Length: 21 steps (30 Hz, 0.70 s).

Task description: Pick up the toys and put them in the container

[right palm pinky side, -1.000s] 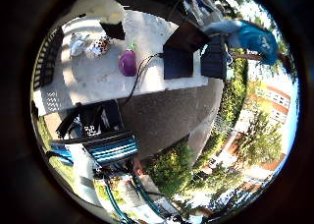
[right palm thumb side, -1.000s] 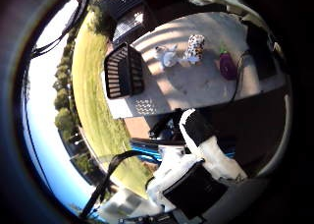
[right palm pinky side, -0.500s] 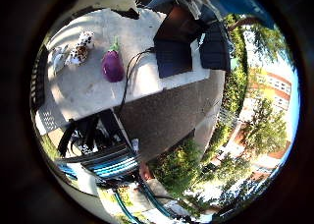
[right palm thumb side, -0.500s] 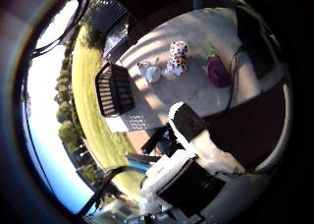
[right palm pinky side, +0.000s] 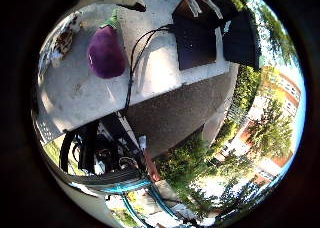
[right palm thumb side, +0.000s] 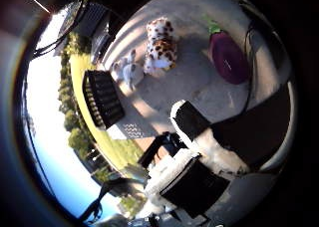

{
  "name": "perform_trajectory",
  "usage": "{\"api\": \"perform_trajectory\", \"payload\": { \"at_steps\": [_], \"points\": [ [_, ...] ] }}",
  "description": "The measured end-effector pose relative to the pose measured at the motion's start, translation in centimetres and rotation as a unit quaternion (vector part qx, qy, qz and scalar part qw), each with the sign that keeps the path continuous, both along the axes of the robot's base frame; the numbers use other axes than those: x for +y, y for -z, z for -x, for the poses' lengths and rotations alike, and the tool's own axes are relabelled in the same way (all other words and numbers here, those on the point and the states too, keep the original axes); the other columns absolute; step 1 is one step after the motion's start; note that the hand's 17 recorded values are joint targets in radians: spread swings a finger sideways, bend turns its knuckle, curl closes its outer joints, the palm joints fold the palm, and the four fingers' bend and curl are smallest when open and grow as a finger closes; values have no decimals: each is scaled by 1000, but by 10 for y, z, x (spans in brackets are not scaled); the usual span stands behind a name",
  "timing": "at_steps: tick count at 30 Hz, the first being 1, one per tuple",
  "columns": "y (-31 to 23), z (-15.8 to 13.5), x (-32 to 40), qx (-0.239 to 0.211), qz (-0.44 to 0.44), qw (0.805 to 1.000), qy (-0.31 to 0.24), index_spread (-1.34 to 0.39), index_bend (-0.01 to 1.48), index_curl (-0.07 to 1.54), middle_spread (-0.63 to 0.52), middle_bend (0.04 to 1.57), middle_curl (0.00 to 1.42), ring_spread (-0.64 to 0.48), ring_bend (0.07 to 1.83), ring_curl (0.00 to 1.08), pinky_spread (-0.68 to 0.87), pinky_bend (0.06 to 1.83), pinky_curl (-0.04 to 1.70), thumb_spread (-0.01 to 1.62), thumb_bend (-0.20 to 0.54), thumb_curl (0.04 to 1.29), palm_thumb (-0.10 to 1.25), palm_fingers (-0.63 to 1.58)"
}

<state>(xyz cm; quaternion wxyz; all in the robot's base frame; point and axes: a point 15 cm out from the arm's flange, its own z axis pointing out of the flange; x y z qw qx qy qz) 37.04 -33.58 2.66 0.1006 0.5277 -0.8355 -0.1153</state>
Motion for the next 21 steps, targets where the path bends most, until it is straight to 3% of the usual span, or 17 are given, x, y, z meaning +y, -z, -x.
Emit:
{"api": "perform_trajectory", "payload": {
  "at_steps": [6, 11, 21],
  "points": [
    [36, 10, -37, -5, 10, 999, 41, 78, 142, 259, 168, 199, 391, 311, 544, 331, 437, 523, 284, 1159, -30, 331, 419, 240],
    [61, 20, -30, 13, -1, 999, 50, 92, 142, 247, 169, 200, 391, 311, 547, 330, 433, 536, 276, 1146, -30, 326, 415, 238],
    [104, 12, -20, 39, -7, 998, 51, 116, 157, 234, 167, 224, 396, 307, 608, 338, 430, 543, 246, 1114, -30, 313, 402, 351]
  ]
}}
